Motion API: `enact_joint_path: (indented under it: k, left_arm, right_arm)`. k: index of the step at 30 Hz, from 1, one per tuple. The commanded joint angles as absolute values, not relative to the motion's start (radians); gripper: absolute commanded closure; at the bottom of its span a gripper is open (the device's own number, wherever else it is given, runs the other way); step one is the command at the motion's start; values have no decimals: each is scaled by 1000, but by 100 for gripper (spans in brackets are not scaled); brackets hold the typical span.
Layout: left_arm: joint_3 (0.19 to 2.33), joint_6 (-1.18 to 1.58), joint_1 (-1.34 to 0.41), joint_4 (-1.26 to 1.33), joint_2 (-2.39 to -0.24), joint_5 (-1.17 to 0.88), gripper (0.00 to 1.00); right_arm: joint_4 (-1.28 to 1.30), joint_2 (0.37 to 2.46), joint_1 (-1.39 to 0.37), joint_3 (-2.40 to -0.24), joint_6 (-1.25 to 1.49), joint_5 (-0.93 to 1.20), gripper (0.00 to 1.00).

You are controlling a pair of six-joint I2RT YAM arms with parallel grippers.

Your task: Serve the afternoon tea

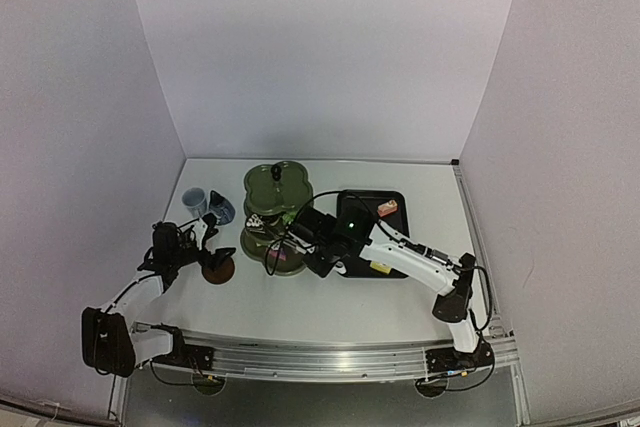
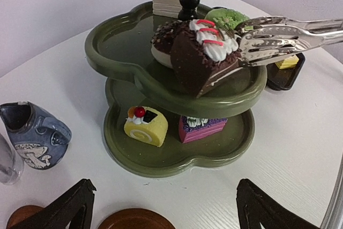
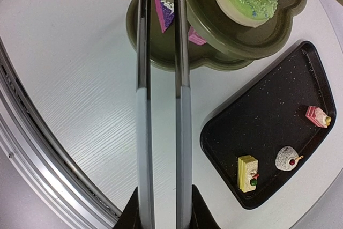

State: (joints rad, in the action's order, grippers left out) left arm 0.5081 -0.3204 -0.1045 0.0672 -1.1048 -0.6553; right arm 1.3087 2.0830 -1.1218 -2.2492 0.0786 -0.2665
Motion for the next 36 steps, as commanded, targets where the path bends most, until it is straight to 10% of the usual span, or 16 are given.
enact_joint_path:
  k: [1,36]
  left_arm:
    - [596,-506,-126,69,-1139,-697,8]
    - [689,-1376,-314,67,-1347,-784,49]
  right_arm:
    - [1277,2104,-1109,-2300,69,-296,100]
    - [1212,2066,-1082,-2306,155,-211,100]
